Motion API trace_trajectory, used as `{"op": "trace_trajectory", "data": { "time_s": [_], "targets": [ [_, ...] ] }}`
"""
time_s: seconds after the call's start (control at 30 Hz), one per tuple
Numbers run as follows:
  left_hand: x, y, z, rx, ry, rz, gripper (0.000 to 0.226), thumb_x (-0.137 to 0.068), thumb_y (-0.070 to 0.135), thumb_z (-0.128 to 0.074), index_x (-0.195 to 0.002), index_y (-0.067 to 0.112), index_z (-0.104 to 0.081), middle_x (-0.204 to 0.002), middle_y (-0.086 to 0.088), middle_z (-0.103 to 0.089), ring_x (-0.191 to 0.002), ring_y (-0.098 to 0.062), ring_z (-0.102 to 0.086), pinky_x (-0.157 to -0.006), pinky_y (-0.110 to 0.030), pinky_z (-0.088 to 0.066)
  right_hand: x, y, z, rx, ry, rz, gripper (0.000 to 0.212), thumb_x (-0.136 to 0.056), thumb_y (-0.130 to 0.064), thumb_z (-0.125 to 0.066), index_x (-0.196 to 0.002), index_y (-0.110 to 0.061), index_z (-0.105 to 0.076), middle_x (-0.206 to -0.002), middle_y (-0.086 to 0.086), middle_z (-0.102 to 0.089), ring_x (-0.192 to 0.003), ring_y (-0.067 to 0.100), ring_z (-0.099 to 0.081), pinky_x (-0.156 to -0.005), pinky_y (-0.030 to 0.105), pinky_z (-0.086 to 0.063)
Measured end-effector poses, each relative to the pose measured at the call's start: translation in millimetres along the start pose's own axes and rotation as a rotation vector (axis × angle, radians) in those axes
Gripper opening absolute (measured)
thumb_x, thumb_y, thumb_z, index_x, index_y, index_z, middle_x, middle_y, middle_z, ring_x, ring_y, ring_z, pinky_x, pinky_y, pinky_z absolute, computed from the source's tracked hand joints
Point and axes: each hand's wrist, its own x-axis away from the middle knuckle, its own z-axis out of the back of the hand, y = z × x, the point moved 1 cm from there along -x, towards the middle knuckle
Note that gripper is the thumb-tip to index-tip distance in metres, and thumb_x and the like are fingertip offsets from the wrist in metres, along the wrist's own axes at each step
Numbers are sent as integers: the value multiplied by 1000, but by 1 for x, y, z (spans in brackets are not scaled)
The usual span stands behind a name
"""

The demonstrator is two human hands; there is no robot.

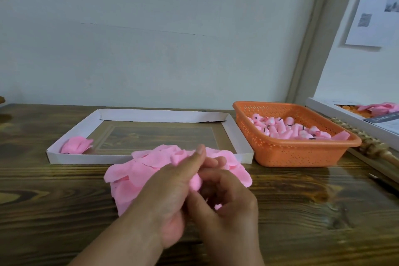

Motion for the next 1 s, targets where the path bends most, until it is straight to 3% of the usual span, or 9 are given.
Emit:
{"op": "trace_trajectory", "data": {
  "time_s": [0.1, 0.17, 0.27, 0.37, 0.57, 0.73, 0.83, 0.9, 1.0],
  "targets": [
    [1, -3, 6, -50, -55, 10, 25, -59, 35, -72, -54, 11, -68, -100, -11, -74, -88, -26, -72, -69, -38, -60, 3, 4, 2, -431, -111, -418, 21, -59, 8, -81, -67, -8, -70, -62, 11, -68, -54, 17, -62, -52, 22, -51],
    [0, -5, 8, -113, -69, -12, 31, -61, 40, -69, -48, 13, -61, -99, -8, -74, -86, -24, -73, -69, -38, -60, 1, 0, 5, -517, -197, -524, 19, -58, 11, -79, -66, -3, -69, -62, 15, -67, -53, 19, -63, -50, 23, -50],
    [-1, -1, 14, -222, -38, -123, 38, -63, 48, -64, -43, 18, -55, -95, -10, -75, -89, -24, -72, -75, -40, -58, -15, -11, 31, -183, -262, -353, 11, -66, 1, -77, -68, -7, -70, -64, 7, -71, -57, 16, -64, -55, 26, -53],
    [-4, 12, 25, -223, 38, -224, 38, -64, 50, -62, -42, 20, -55, -84, -15, -74, -84, -27, -73, -69, -34, -57, -53, -17, 72, 251, -142, -125, 7, -71, -7, -75, -67, -13, -71, -63, 2, -70, -53, 12, -61, -54, 22, -49],
    [-12, 22, 26, -223, 224, -247, 42, -70, 49, -55, -39, 21, -55, -49, -3, -58, -47, -16, -61, -48, -28, -53, -100, 14, 82, 677, -361, -170, 9, -79, -8, -68, -78, -16, -72, -65, -7, -65, -55, -2, -56, -52, 12, -44],
    [-12, 25, 21, -330, 194, -208, 49, -80, 49, -51, -41, 20, -46, -44, 0, -40, -37, -13, -37, -41, -25, -39, -113, 19, 69, 595, -479, -179, 13, -79, -6, -66, -72, -15, -72, -52, -15, -59, -48, -5, -50, -46, 9, -39],
    [-16, 27, 18, -403, 188, -225, 55, -90, 45, -48, -42, 18, -43, -45, -2, -38, -38, -14, -31, -44, -28, -34, -120, 14, 58, 542, -477, -134, 15, -78, -5, -67, -69, -17, -70, -52, -15, -58, -49, -7, -50, -57, 10, -41],
    [-20, 25, 16, -560, 195, -251, 58, -91, 47, -46, -41, 18, -42, -45, -2, -38, -39, -15, -34, -48, -28, -38, -123, 4, 49, 420, -521, -116, 8, -75, -9, -74, -73, -16, -71, -65, -4, -66, -57, -4, -53, -75, 22, -46],
    [-23, 22, 13, -737, 195, -300, 53, -93, 39, -48, -45, 19, -46, -40, 4, -40, -37, -10, -37, -45, -24, -38, -120, -15, 38, 183, -717, -116, 26, -64, -31, -83, -85, -24, -72, -84, 6, -69, -76, 10, -58, -78, 36, -52]
  ]
}}
